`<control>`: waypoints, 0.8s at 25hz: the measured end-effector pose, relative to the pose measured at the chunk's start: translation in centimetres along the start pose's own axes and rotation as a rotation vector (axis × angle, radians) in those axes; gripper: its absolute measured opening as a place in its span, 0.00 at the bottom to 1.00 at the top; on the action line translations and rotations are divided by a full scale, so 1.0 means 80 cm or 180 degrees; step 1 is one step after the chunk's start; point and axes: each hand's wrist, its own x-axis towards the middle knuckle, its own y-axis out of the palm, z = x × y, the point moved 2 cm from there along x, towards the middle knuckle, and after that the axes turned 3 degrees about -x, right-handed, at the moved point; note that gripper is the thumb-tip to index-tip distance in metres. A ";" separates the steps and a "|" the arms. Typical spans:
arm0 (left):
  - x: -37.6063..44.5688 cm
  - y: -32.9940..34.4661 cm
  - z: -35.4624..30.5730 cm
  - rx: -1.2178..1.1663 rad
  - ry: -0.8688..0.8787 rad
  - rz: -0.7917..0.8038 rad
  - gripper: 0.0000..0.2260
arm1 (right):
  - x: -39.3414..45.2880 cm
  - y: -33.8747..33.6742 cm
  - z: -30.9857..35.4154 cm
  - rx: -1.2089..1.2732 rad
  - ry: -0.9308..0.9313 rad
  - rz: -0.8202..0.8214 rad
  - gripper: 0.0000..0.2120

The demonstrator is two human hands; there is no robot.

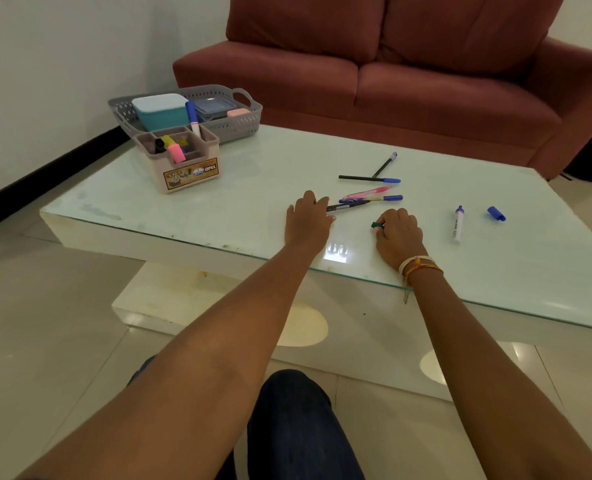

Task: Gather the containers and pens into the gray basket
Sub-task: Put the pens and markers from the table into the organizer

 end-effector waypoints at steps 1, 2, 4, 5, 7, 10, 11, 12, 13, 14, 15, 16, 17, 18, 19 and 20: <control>0.000 -0.002 0.001 -0.0141 -0.0075 -0.0075 0.13 | 0.003 0.002 0.001 0.0000 0.0015 -0.0076 0.12; -0.002 -0.002 0.002 -0.0332 -0.0175 -0.0191 0.11 | 0.006 0.003 0.001 0.0080 0.0049 -0.0153 0.12; -0.009 -0.008 0.012 -0.0607 -0.0356 -0.0371 0.09 | 0.009 0.003 0.002 0.0367 0.0136 -0.0357 0.12; -0.012 -0.016 0.024 -0.0651 -0.0379 -0.0434 0.09 | 0.011 0.001 0.004 0.0507 0.0136 -0.0436 0.12; -0.023 -0.044 0.063 -0.0648 -0.0321 -0.0554 0.08 | 0.012 -0.004 0.017 0.0894 0.0059 -0.0428 0.11; -0.030 -0.103 0.133 -0.0683 -0.0077 -0.0453 0.07 | 0.017 -0.005 0.059 0.1625 0.0044 -0.0449 0.10; -0.029 -0.122 0.154 -0.0617 -0.0058 -0.0329 0.07 | 0.022 0.002 0.082 0.1767 -0.0027 -0.0419 0.09; -0.027 -0.138 0.172 -0.0532 -0.0111 -0.0277 0.07 | 0.026 0.010 0.108 0.1890 -0.0124 -0.0318 0.09; -0.025 -0.153 0.191 -0.0481 -0.0221 -0.0349 0.07 | 0.033 0.021 0.136 0.2068 -0.0236 -0.0215 0.10; -0.025 -0.168 0.210 -0.0501 -0.0377 -0.0516 0.08 | 0.041 0.030 0.166 0.2253 -0.0305 -0.0116 0.10; -0.028 -0.178 0.229 -0.0564 -0.0552 -0.0706 0.08 | 0.049 0.040 0.194 0.2449 -0.0364 -0.0016 0.11; -0.033 -0.187 0.247 -0.0607 -0.0694 -0.0891 0.08 | 0.057 0.047 0.222 0.2641 -0.0378 0.0107 0.10; -0.038 -0.192 0.260 -0.0661 -0.0771 -0.1059 0.09 | 0.066 0.052 0.244 0.2836 -0.0351 0.0223 0.10; -0.042 -0.192 0.268 -0.0715 -0.0795 -0.1212 0.09 | 0.073 0.055 0.261 0.2959 -0.0335 0.0328 0.09; -0.044 -0.190 0.272 -0.0745 -0.0791 -0.1333 0.09 | 0.081 0.060 0.273 0.3015 -0.0360 0.0392 0.09; -0.044 -0.186 0.273 -0.0753 -0.0761 -0.1397 0.09 | 0.087 0.063 0.280 0.2987 -0.0434 0.0411 0.09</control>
